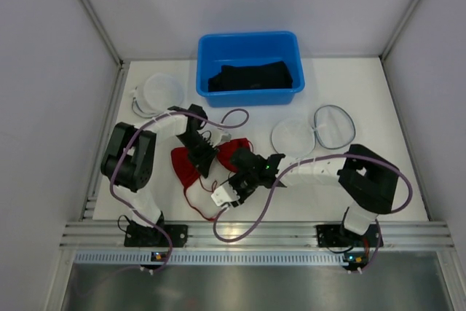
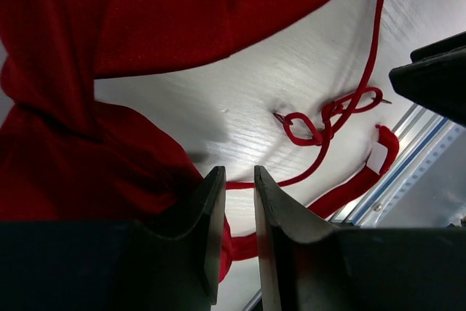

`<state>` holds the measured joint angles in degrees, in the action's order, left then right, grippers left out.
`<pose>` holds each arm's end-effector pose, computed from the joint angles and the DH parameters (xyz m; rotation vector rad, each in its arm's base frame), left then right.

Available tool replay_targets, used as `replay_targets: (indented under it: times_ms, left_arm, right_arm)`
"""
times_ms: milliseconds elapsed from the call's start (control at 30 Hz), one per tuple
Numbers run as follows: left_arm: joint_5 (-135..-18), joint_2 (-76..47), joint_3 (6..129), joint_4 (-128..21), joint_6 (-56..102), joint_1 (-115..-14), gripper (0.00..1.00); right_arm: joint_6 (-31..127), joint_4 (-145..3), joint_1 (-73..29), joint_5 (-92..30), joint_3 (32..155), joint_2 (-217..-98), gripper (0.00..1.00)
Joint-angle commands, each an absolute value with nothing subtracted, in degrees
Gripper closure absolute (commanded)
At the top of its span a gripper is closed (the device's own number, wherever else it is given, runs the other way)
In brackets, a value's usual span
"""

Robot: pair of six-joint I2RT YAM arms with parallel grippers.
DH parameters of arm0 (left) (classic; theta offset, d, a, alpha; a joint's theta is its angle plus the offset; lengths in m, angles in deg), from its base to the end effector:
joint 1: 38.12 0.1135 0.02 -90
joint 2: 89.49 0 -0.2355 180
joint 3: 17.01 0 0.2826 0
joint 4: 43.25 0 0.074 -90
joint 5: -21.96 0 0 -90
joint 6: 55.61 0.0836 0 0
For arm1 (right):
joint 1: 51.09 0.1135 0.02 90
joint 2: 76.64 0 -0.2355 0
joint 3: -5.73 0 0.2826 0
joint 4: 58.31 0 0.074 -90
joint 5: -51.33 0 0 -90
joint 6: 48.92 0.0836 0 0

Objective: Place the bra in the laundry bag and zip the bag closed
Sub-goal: Adjust the bra at the center of the board.

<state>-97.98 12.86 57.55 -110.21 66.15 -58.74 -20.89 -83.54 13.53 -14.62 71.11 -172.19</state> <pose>0.2738 -0.1476 0.0659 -1.2960 -2.7104 0.8116 0.1289 0.3511 0.0821 -2.3042 0.9738 0.5495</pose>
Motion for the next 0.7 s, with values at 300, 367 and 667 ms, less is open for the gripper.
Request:
replay_targets:
  times_ms: [300, 367, 667]
  left_arm:
    - [-96.26, 15.28, 61.52, -110.79, 64.89, -58.69, 0.71]
    - [-96.17, 15.63, 61.69, -110.79, 64.88, -58.69, 0.71]
    - [-93.88, 17.21, 61.43, -109.65, 64.36, -58.60, 0.71]
  right_arm:
    - [-20.79, -81.91, 13.87, -14.94, 75.91, -178.60, 0.69]
    - [-20.27, -82.00, 13.78, -15.12, 75.90, -178.86, 0.78]
    - [-17.37, -85.86, 12.99, -16.44, 75.03, -173.61, 1.00]
